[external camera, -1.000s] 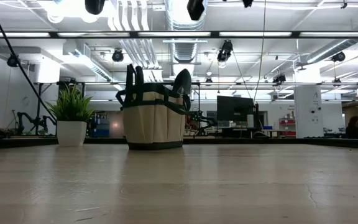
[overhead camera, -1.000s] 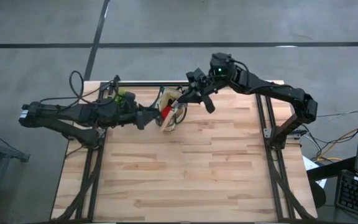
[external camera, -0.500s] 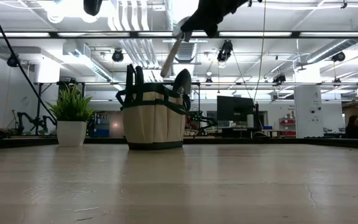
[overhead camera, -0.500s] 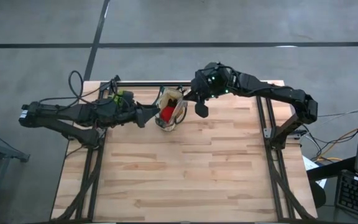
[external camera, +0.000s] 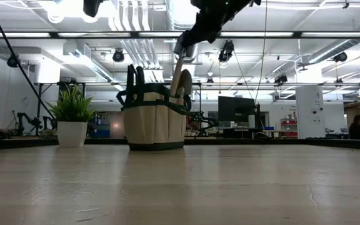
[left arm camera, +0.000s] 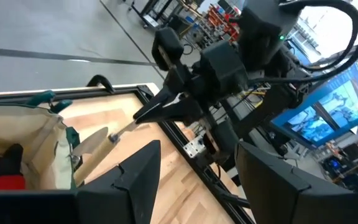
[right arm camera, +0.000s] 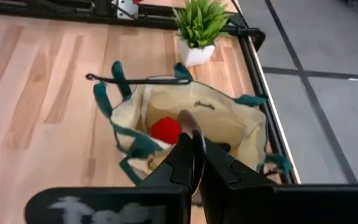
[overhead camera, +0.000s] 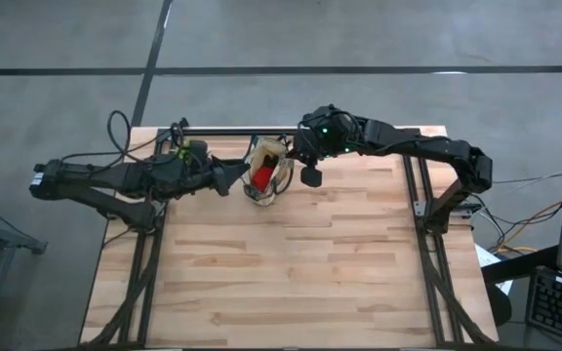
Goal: Pick & Place Garden tools in Gardening bag
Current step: Put the brown trowel into the green gardening bag
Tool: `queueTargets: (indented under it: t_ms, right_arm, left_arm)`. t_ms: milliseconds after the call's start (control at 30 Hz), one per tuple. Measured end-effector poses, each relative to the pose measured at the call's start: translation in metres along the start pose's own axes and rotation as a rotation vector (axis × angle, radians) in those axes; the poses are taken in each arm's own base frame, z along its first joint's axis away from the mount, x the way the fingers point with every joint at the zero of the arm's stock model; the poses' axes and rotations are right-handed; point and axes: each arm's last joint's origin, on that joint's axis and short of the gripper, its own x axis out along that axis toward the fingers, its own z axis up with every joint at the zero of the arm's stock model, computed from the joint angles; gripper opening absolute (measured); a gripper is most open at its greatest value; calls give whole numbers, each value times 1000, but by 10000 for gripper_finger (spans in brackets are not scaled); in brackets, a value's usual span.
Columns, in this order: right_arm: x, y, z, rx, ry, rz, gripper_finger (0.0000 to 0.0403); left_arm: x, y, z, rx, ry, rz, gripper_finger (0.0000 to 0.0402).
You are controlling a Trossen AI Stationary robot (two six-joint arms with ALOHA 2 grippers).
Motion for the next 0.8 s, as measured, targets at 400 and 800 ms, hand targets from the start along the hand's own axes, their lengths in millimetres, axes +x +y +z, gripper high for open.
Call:
queueTargets:
  t_ms: [400, 800]
  right_arm:
    - [45, 7, -11, -100, 78, -15, 8]
    - [79, 11, -29, -56, 172, 48, 8]
  left_arm:
    - [0, 0, 0, 0, -1, 1, 208]
    - [0, 1, -1, 10, 11, 13, 208]
